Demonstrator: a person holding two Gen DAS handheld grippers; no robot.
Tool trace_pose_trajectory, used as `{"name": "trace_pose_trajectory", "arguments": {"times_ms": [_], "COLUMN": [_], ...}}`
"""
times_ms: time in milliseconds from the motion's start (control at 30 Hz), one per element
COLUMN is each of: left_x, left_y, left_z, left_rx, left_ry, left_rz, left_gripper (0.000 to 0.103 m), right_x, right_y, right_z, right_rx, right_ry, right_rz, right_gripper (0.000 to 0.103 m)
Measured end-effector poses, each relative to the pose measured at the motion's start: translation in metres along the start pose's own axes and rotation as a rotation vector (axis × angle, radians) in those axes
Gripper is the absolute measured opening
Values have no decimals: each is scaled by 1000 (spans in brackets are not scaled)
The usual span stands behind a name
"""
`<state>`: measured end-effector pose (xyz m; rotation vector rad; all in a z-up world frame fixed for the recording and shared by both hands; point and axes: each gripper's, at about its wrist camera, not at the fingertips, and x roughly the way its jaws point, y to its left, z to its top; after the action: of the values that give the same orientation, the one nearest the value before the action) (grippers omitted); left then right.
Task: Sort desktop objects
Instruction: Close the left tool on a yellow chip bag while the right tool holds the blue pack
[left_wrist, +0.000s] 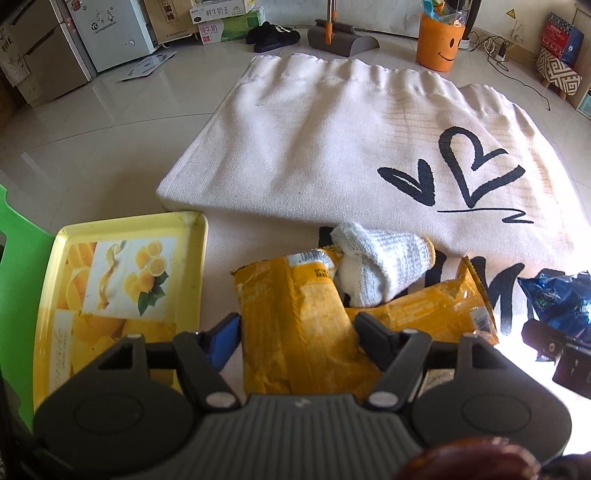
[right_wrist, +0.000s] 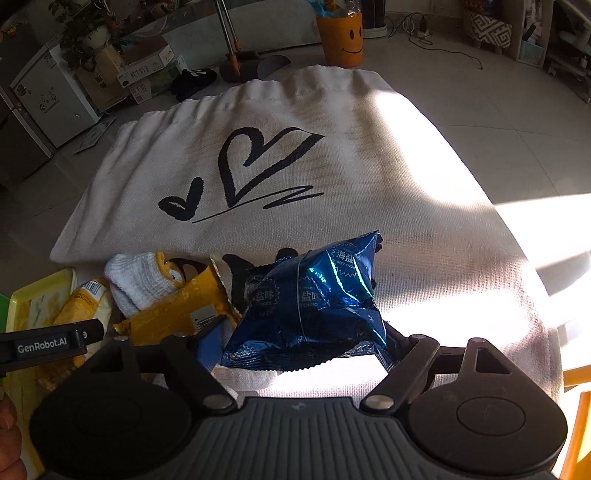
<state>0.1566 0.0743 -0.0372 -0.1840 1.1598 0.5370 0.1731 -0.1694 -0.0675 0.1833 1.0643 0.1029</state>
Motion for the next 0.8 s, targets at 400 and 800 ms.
{"name": "trace_pose_trajectory", "arguments": {"times_ms": [400, 800], "left_x": [-18, -36], "left_y": [-2, -6], "left_z": [-1, -6], "left_rx": [6, 36], "left_ry": [-41, -86], "left_rz": [-15, -4], "left_gripper": [66, 64], "right_x": [-5, -13], "right_y": [8, 14], "right_z": [1, -2], "right_rx": [-16, -28], "right_ry": [-18, -28], "right_rz": [12, 11], "right_gripper": [81, 81]}}
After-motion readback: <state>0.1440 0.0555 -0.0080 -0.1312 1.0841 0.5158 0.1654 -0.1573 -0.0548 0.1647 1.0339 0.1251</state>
